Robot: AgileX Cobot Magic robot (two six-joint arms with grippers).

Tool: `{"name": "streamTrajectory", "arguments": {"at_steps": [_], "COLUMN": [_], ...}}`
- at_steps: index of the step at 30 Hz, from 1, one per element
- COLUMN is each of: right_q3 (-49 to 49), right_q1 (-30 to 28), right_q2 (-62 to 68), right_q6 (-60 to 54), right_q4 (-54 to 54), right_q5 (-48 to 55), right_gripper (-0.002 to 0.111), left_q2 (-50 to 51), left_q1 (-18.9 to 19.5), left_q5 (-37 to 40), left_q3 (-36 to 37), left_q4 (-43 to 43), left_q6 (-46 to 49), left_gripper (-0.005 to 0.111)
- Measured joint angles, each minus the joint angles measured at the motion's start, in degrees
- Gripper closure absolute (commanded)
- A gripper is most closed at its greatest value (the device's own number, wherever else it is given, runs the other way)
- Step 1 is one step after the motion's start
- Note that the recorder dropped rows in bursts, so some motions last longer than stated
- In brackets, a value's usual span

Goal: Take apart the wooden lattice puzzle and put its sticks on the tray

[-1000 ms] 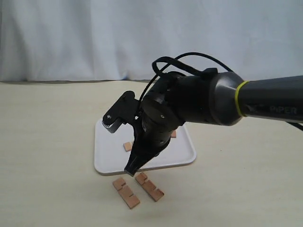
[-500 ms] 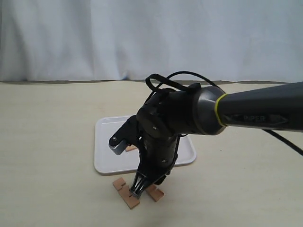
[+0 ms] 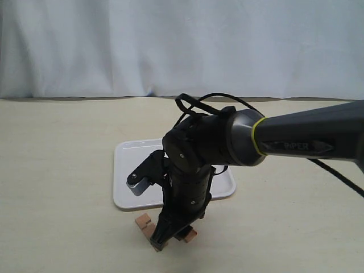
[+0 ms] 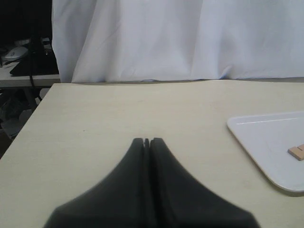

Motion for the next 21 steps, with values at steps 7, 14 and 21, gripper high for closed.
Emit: {"name": "streamTrajectory", "arguments": {"at_steps": [7, 14, 21], "right_q3": [1.2, 4.9, 5.5], "right_q1": [-1.9, -2.0, -2.0], "right_q2": [0.1, 0.3, 0.4], "right_q6": [-0.1, 0.1, 1.2], "right_q4": [1.7, 1.9, 2.1], "right_q5": [0.0, -4.6, -6.6], "right_gripper": [0.055, 0.055, 0.065], "left_q2": [0.0, 0.0, 0.0], "left_q1": [0.0, 0.0, 0.0], "left_q5": [0.0, 0.0, 0.0], "left_q3": [0.0, 0.0, 0.0], "left_q4": [0.0, 0.0, 0.0], "left_q6": [0.0, 0.0, 0.0], "left_gripper": [0.107, 0.107, 0.107]}}
